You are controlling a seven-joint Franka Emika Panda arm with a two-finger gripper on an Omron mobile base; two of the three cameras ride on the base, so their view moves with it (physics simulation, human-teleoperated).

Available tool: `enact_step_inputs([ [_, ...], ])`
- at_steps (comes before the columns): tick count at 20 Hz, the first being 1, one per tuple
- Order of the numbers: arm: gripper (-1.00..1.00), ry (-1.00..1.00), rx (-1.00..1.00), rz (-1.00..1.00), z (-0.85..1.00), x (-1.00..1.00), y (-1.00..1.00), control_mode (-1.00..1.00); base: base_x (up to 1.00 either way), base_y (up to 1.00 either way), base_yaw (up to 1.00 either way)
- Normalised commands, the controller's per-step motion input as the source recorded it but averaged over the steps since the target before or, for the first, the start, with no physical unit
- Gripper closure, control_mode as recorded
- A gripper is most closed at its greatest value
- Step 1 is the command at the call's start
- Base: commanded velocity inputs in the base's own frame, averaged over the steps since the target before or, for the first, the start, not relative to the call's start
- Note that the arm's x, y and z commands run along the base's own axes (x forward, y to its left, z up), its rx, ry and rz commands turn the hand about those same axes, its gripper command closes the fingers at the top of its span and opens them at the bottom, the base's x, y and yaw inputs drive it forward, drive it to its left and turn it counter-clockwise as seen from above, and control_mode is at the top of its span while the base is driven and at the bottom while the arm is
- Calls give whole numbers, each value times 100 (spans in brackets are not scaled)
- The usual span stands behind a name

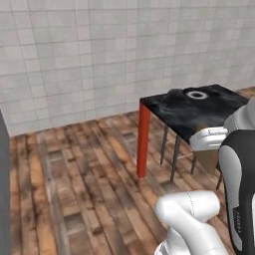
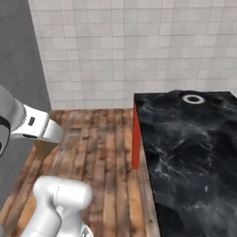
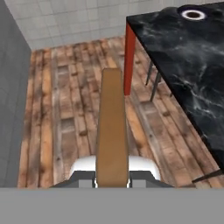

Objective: Start the toaster. Once the lever pops up, take the bread to the plate on the dining counter.

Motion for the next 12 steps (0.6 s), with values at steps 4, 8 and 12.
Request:
enact_step_inputs([
  [4,100,0,0,0,0,0,0,100,100,44,-21],
  [8,100,0,0,0,0,0,0,100,100,47,-22],
  [12,100,0,0,0,0,0,0,100,88,58,-25],
])
